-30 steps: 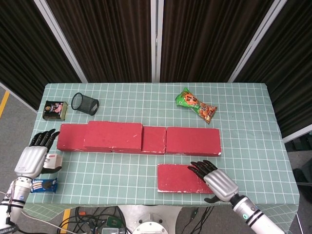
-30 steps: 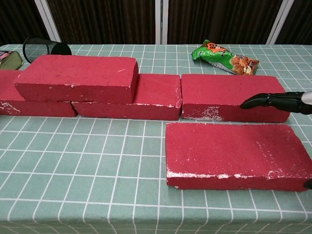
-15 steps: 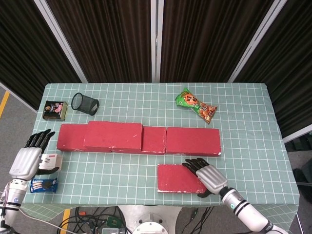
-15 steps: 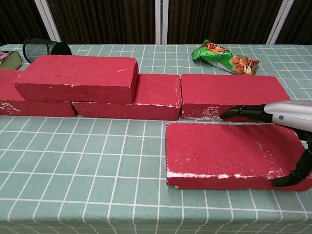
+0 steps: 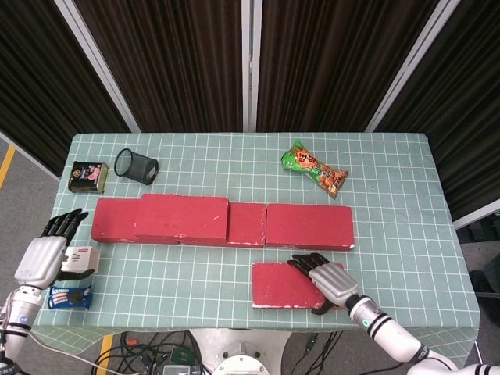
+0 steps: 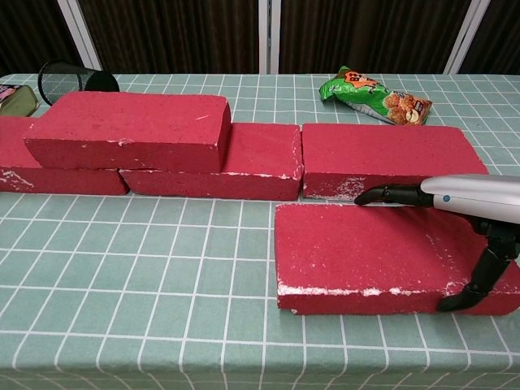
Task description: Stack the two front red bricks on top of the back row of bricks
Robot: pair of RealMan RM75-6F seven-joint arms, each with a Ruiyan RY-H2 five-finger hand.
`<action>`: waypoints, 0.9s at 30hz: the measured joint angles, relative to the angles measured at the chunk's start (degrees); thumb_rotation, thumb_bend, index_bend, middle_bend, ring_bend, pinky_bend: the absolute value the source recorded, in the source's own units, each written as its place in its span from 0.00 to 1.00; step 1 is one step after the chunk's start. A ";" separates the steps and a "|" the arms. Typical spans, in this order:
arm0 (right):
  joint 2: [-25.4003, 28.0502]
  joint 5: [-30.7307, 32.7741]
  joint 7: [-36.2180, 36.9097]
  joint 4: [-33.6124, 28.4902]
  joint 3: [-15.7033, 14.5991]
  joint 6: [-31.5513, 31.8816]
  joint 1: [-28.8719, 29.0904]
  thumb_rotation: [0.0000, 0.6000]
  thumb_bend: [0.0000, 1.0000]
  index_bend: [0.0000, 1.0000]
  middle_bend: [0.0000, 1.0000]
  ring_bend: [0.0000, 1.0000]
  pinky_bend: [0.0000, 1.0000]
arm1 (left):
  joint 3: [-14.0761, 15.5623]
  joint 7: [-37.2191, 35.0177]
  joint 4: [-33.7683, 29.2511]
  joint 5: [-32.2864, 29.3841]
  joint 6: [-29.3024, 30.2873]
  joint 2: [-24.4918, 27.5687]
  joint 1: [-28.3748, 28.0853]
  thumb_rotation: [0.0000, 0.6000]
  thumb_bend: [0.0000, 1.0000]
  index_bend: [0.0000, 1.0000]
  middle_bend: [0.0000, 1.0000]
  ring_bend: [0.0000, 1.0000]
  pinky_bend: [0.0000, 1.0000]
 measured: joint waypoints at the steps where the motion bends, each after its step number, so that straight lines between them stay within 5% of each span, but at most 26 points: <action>1: -0.08 -0.05 0.37 0.10 -0.05 0.06 0.08 1.00 0.00 0.00 0.00 0.00 0.00 | -0.11 -0.19 0.03 -0.08 -0.23 0.09 -0.03 1.00 0.00 0.04 0.00 0.00 0.00; 27: -1.64 -0.54 3.41 2.28 -1.97 2.01 1.00 1.00 0.00 0.00 0.13 0.05 0.14 | -1.08 -1.56 1.04 0.04 -2.16 0.00 0.91 1.00 0.00 0.04 0.00 0.00 0.00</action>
